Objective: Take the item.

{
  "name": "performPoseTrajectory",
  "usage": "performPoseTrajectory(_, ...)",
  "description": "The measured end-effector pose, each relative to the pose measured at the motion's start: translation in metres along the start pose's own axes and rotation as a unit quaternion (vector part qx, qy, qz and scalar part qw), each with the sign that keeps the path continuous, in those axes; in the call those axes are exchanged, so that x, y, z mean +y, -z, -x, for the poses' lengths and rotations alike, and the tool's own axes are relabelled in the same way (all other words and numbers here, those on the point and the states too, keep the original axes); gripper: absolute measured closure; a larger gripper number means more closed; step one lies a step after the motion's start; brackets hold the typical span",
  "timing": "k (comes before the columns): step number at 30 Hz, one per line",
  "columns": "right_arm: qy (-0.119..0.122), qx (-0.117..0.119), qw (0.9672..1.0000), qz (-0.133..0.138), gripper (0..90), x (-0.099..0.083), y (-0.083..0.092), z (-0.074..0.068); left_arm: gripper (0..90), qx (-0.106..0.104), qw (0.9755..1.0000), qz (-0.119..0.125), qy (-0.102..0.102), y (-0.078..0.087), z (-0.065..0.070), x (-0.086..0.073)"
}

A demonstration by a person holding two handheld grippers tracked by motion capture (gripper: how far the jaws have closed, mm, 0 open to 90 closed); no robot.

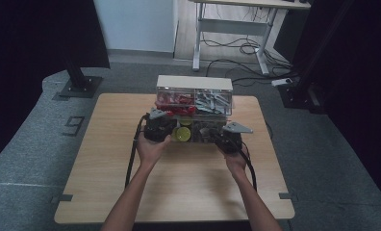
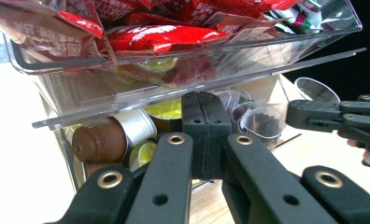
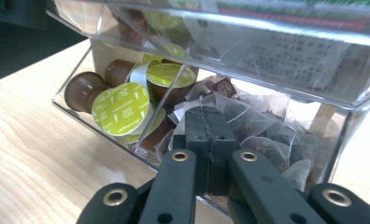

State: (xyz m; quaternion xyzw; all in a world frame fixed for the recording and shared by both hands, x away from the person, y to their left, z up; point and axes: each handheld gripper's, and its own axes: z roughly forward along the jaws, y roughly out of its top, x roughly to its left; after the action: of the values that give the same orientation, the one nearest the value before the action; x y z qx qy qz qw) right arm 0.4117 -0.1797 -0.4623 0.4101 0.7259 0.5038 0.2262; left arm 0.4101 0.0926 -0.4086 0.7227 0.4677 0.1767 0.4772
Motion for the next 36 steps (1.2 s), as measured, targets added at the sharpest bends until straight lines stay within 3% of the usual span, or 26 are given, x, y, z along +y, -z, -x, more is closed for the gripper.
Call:
performPoseTrajectory(22, -0.009, 0.002, 0.9995, 0.029, 89.5, 0.002, 0.031, 0.009, 90.0, -0.002, 1.0, 0.0, -0.001, 0.0, 0.0, -0.001)
performPoseTrajectory(36, -0.02, -0.008, 0.9989, 0.041, 89.5, -0.001, 0.05, 0.025, 90.0, -0.003, 1.0, -0.002, -0.001, 0.0, 0.001, -0.002)
